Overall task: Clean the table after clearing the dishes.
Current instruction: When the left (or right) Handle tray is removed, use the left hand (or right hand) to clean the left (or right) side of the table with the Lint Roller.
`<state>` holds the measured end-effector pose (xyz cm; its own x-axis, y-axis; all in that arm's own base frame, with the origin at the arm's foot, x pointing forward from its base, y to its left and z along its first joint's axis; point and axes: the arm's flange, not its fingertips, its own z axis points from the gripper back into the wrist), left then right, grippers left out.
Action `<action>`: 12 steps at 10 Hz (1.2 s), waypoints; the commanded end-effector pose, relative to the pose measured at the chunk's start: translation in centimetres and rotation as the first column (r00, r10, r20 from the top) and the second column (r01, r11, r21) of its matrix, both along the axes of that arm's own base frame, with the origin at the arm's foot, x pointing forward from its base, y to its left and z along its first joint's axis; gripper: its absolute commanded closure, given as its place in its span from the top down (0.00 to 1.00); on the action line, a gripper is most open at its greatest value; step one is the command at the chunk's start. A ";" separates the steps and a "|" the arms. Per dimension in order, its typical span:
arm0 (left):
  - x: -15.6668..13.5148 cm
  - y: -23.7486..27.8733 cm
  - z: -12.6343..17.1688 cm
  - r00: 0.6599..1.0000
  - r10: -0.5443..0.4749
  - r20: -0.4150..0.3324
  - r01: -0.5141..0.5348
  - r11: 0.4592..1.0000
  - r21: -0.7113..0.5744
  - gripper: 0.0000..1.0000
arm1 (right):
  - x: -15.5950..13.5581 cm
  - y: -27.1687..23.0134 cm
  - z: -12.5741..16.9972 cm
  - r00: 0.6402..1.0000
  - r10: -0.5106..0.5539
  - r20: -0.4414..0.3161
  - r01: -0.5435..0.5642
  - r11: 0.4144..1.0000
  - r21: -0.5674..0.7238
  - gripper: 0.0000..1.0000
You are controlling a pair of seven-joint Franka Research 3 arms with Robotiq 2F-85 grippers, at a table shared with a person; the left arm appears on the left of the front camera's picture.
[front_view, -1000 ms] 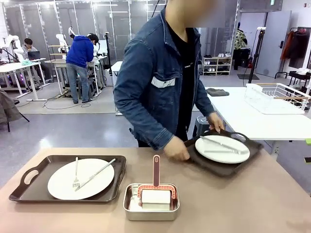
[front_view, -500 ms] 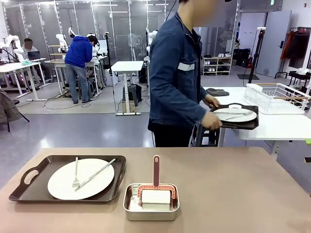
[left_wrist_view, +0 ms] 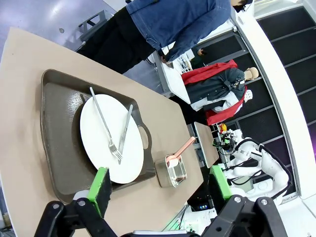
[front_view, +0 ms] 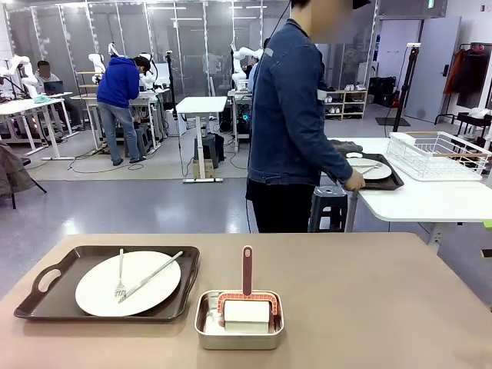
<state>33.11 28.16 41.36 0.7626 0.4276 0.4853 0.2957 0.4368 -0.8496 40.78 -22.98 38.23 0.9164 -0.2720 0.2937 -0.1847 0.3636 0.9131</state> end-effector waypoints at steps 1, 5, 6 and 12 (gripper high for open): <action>-0.4 0.1 0.0 1.000 -0.008 0.001 0.008 1.000 0.000 1.00 | 1.2 1.8 2.6 0.997 0.043 0.070 -0.037 0.996 -0.083 1.00; -0.4 0.1 0.0 1.000 -0.008 0.001 0.008 1.000 0.000 1.00 | 7.8 15.0 12.5 0.912 0.360 0.196 -0.240 0.857 -0.456 1.00; -0.4 0.1 0.0 1.000 -0.008 0.001 0.008 1.000 0.000 1.00 | 9.0 19.1 13.9 0.875 0.444 0.195 -0.289 0.800 -0.526 1.00; -0.4 0.1 0.0 1.000 -0.008 0.001 0.008 1.000 0.000 1.00 | 9.0 42.9 12.4 0.583 0.813 -0.011 -0.509 0.354 -0.784 1.00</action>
<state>33.08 28.17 41.34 0.7632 0.4277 0.4844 0.2941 0.4376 -0.8497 49.54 19.56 50.63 0.4907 0.7539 0.4368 -0.8688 0.3852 0.3112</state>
